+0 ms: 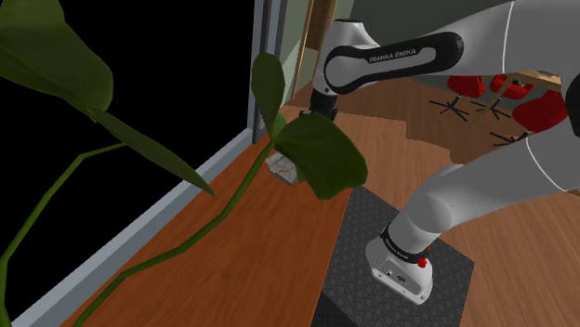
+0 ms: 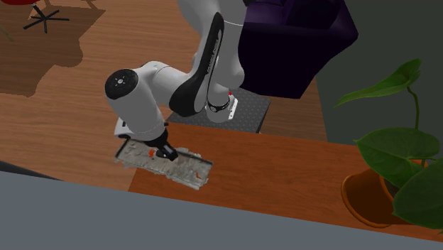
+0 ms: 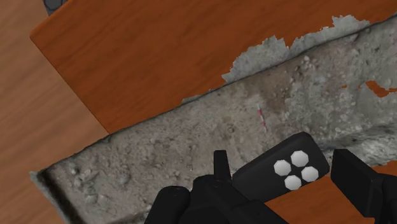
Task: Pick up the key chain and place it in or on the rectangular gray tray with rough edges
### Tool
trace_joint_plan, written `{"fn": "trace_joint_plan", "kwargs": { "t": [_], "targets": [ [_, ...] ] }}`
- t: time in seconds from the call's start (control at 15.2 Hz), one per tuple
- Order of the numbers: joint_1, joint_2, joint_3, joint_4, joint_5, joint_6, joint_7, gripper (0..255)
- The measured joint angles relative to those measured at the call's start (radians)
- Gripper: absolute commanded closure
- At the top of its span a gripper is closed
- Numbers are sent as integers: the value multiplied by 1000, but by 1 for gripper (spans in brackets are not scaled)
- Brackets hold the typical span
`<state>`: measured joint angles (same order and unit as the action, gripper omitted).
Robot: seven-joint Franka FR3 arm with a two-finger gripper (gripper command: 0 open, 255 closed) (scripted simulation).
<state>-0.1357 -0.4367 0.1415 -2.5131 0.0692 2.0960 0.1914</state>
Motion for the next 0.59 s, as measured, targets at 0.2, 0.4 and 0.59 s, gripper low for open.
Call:
{"fn": "trace_joint_plan", "kwargs": {
  "t": [0.2, 0.4, 0.59],
  "targets": [
    [1, 18, 4, -27, 1, 45, 2, 255],
    [-1, 36, 4, -54, 0, 90, 0, 255],
    [0, 50, 7, -67, 1, 117, 2, 255]
  ]
}}
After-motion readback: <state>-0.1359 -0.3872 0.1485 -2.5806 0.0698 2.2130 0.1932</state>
